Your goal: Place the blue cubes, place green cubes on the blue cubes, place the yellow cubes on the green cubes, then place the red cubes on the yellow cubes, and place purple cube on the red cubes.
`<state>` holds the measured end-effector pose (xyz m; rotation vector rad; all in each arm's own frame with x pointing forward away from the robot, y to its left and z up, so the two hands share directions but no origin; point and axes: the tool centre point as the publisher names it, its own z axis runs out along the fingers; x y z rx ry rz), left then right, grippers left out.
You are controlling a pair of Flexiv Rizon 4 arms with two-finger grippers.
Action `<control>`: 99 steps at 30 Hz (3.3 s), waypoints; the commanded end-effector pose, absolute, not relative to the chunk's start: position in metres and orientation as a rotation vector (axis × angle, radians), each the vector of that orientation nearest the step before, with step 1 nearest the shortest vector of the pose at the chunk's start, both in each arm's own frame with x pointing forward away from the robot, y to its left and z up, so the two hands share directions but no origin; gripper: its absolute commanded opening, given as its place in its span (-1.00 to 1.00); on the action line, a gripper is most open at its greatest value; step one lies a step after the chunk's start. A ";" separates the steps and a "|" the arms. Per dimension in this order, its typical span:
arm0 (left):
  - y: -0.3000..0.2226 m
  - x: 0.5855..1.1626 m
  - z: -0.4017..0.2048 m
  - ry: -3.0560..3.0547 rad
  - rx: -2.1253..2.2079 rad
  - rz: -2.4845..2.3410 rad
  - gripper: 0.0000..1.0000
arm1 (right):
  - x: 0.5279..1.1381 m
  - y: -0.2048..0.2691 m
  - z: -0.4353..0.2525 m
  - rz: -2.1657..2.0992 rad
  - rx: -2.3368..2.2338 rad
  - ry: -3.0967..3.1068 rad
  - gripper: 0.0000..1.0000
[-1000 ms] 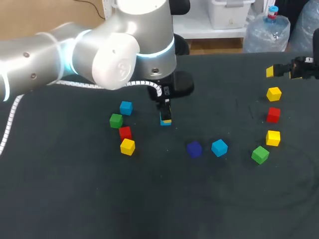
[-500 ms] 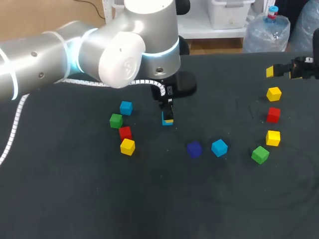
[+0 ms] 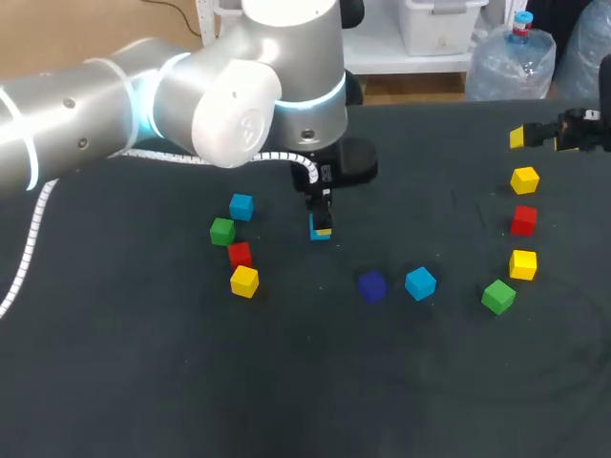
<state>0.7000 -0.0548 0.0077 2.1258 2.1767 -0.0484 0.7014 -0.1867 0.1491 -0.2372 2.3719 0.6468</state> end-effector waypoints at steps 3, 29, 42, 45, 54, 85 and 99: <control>-0.057 0.702 0.008 2.184 2.133 -0.041 -0.25 | 0.700 -0.186 0.150 0.638 -0.233 2.374 1.00; -0.057 0.704 0.025 2.176 2.090 -0.043 0.82 | 0.700 -0.186 0.150 0.638 -0.233 2.374 1.00; -0.032 0.714 0.084 2.250 1.750 -0.245 1.00 | 0.700 -0.186 0.150 0.638 -0.233 2.374 1.00; -0.022 0.717 0.094 2.274 1.639 -0.302 1.00 | 0.700 -0.186 0.150 0.638 -0.233 2.374 1.00; 0.008 0.722 0.107 2.327 1.391 -0.353 1.00 | 0.700 -0.186 0.150 0.638 -0.233 2.374 1.00; 0.088 0.709 0.104 2.282 1.413 -0.167 1.00 | 0.700 -0.186 0.150 0.638 -0.233 2.374 1.00; 0.091 0.710 0.099 2.232 1.557 -0.138 1.00 | 0.700 -0.186 0.150 0.638 -0.233 2.374 1.00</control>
